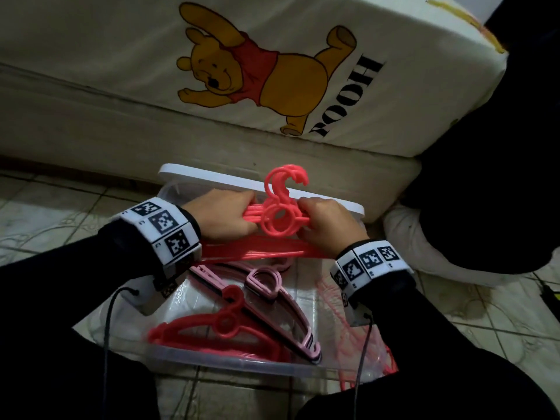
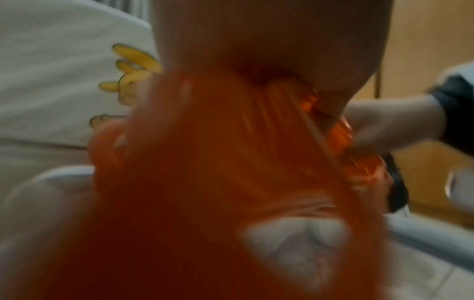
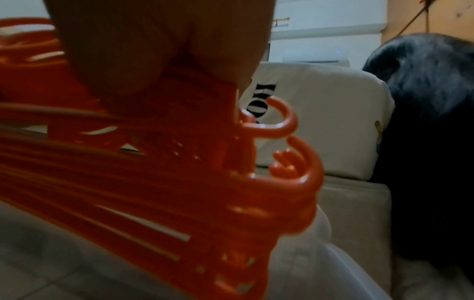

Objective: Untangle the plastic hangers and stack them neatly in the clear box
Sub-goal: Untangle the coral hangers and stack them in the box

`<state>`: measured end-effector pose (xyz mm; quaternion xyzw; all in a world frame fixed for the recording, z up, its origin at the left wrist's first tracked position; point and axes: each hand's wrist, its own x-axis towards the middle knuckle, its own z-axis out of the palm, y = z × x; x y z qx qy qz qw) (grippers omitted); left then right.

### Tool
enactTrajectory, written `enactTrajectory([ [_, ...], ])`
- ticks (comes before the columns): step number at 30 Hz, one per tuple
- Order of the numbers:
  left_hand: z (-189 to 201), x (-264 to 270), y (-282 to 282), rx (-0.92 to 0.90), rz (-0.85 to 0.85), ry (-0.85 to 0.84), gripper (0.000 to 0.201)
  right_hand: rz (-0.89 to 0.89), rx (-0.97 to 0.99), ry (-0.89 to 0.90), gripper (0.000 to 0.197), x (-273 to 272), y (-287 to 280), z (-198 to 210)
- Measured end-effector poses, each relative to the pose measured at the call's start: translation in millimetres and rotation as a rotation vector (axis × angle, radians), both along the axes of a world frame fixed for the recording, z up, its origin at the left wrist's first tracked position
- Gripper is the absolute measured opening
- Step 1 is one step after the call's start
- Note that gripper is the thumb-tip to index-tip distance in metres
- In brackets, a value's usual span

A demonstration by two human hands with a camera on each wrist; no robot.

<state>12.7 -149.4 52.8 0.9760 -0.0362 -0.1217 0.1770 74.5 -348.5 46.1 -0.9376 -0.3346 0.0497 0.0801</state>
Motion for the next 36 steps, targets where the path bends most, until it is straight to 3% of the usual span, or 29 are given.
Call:
enactTrajectory([
  [5,-13,13,-9,-0.07,-0.006,0.089,0.022,-0.072,-0.043,-0.052,0.018,6,-9,-15],
  [10,-40,26,-18,0.126,-0.134,0.104,0.031,-0.115,-0.178,0.031,0.022,8,-11,-39],
  [15,-66,39,-27,0.277,-0.2,0.095,0.047,-0.234,-0.177,0.103,0.021,11,-14,-68],
  [24,-107,62,-41,0.416,-0.307,0.136,0.033,-0.417,-0.181,0.321,0.016,21,-23,-127],
  [27,-118,72,-41,0.272,-0.205,0.116,0.024,-0.492,-0.162,0.41,0.013,27,-30,-143],
  [32,-142,82,-28,0.099,0.03,0.198,0.053,-0.613,-0.166,0.52,0.011,26,-44,-173],
  [36,-152,81,-20,0.063,0.192,0.267,0.051,-0.665,-0.183,0.595,0.018,25,-45,-194],
])
